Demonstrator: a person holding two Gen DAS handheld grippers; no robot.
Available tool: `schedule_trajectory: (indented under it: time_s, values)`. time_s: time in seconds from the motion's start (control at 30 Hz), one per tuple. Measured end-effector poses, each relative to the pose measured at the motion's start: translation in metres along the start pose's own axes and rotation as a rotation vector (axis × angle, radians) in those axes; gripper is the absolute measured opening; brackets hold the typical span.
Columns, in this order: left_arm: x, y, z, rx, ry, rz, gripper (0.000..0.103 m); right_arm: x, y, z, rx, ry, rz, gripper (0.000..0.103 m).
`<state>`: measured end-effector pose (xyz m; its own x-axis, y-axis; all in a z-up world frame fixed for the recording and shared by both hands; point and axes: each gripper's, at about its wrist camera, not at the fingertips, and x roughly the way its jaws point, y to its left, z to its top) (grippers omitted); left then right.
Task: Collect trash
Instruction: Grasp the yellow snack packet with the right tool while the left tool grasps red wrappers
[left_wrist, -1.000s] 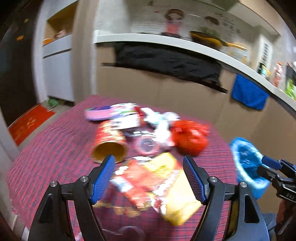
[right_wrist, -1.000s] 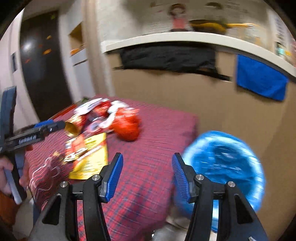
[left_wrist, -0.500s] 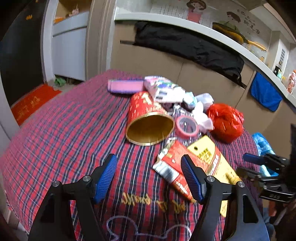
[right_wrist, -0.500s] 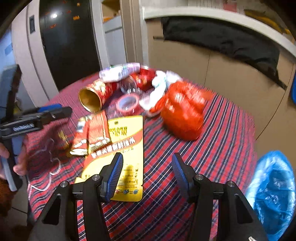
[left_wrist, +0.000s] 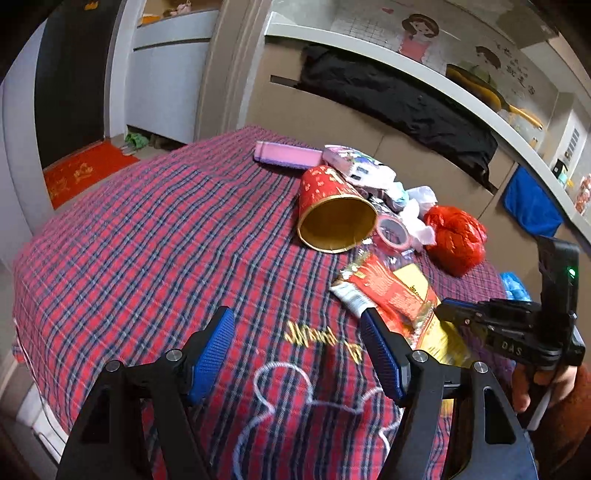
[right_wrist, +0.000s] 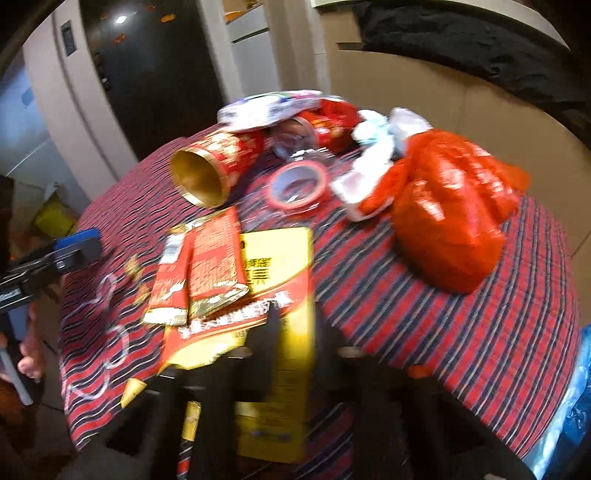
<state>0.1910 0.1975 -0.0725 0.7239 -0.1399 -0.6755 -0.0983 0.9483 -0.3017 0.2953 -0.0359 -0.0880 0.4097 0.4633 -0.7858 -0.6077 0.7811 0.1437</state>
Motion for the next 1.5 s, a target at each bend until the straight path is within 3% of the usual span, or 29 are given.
schedule_trajectory:
  time_s: [0.3, 0.53, 0.6, 0.8, 0.9, 0.97, 1.27, 1.4, 1.5]
  values:
    - [-0.009, -0.018, -0.007, 0.027, 0.004, -0.039, 0.071, -0.078, 0.019, -0.020, -0.036, -0.117, -0.026, 0.001]
    - [-0.011, -0.022, -0.010, 0.030, 0.012, -0.044, 0.071, -0.122, 0.012, -0.024, -0.029, -0.180, -0.171, 0.001]
    - [-0.011, -0.021, -0.010, 0.022, 0.012, -0.042, 0.071, -0.128, 0.014, -0.026, -0.042, -0.191, -0.233, 0.001]
    - [-0.009, -0.016, -0.012, 0.012, 0.018, -0.041, 0.071, -0.110, 0.023, -0.028, -0.047, -0.161, -0.187, 0.001]
    - [-0.008, -0.014, -0.013, 0.014, 0.028, -0.039, 0.071, -0.099, 0.010, -0.030, 0.004, -0.133, -0.176, 0.015]
    - [-0.007, -0.013, -0.014, 0.008, 0.035, -0.049, 0.071, -0.091, -0.002, -0.033, 0.045, -0.111, -0.171, 0.041]
    - [0.003, -0.014, -0.014, 0.000, 0.057, -0.050, 0.071, -0.050, -0.049, -0.054, 0.210, -0.005, -0.169, 0.041]
    - [0.004, -0.010, -0.014, 0.000, 0.062, -0.039, 0.071, -0.049, -0.054, -0.061, 0.268, -0.021, -0.146, 0.041]
    - [0.003, -0.007, -0.012, -0.014, 0.058, -0.034, 0.071, -0.047, -0.047, -0.062, 0.230, -0.016, -0.152, 0.050]
